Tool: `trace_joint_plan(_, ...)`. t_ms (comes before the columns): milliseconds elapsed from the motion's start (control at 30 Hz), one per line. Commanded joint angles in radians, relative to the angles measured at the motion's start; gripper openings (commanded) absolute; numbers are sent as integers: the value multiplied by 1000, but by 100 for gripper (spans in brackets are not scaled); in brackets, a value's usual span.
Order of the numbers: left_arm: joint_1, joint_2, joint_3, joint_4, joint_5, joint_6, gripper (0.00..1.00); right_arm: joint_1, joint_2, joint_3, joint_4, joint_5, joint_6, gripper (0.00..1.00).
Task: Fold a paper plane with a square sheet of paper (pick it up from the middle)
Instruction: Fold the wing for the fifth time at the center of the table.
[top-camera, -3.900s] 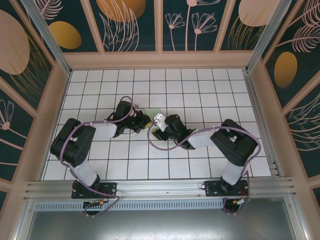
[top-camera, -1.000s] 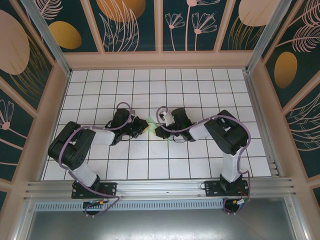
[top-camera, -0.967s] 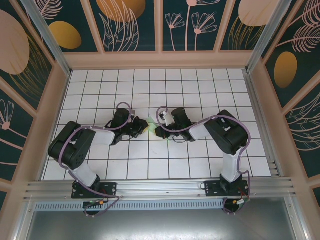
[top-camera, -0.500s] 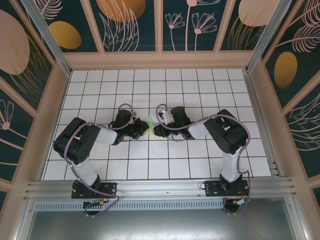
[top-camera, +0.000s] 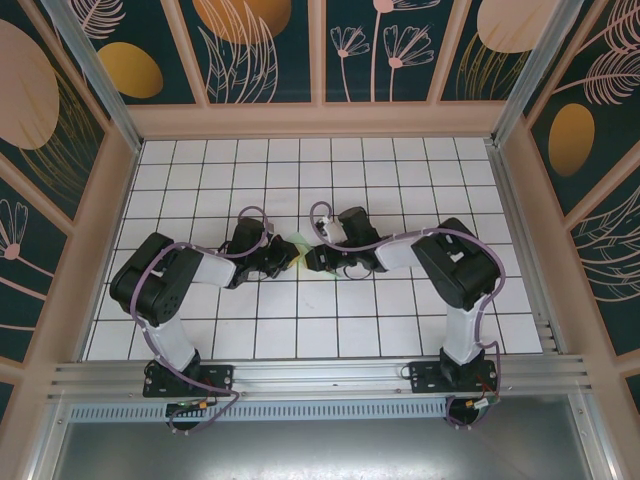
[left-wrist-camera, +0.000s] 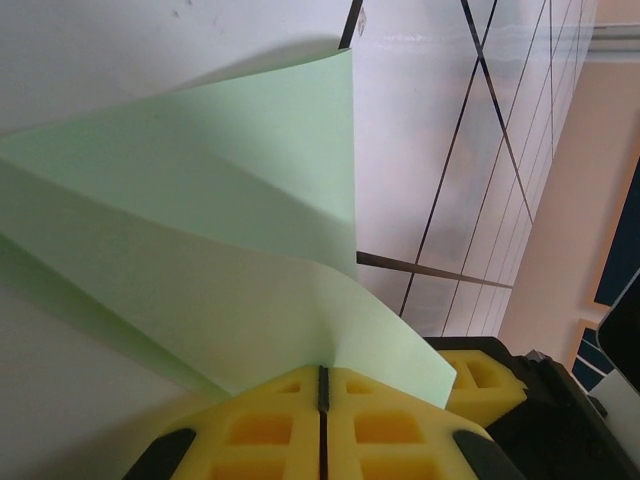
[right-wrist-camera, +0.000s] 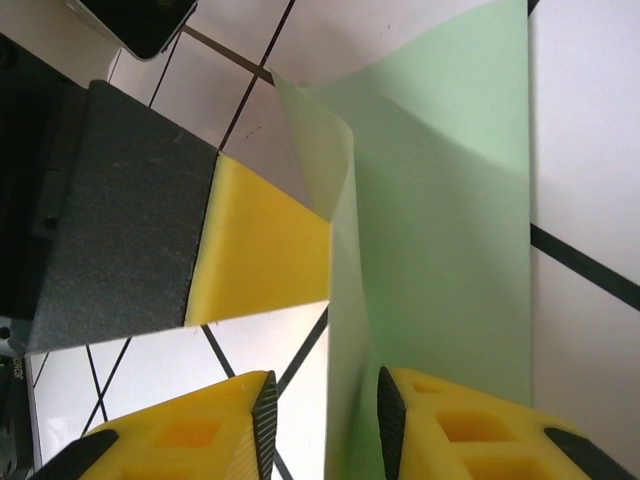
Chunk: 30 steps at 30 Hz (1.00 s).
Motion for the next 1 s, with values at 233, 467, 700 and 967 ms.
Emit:
trace_joint_plan(233, -4, 17, 26, 0, 16, 21, 10, -15, -84, 31, -179, 37, -97, 41)
trace_joint_plan(467, -4, 21, 29, -3, 19, 20, 9, -11, -45, 69, -254, 54, -194, 35)
trace_joint_plan(700, -4, 25, 32, -10, 16, 21, 9, -7, -24, 79, -265, 58, -267, 34)
trace_joint_plan(967, -4, 31, 41, -24, 8, 19, 9, 9, -9, 84, -271, 128, -356, 35)
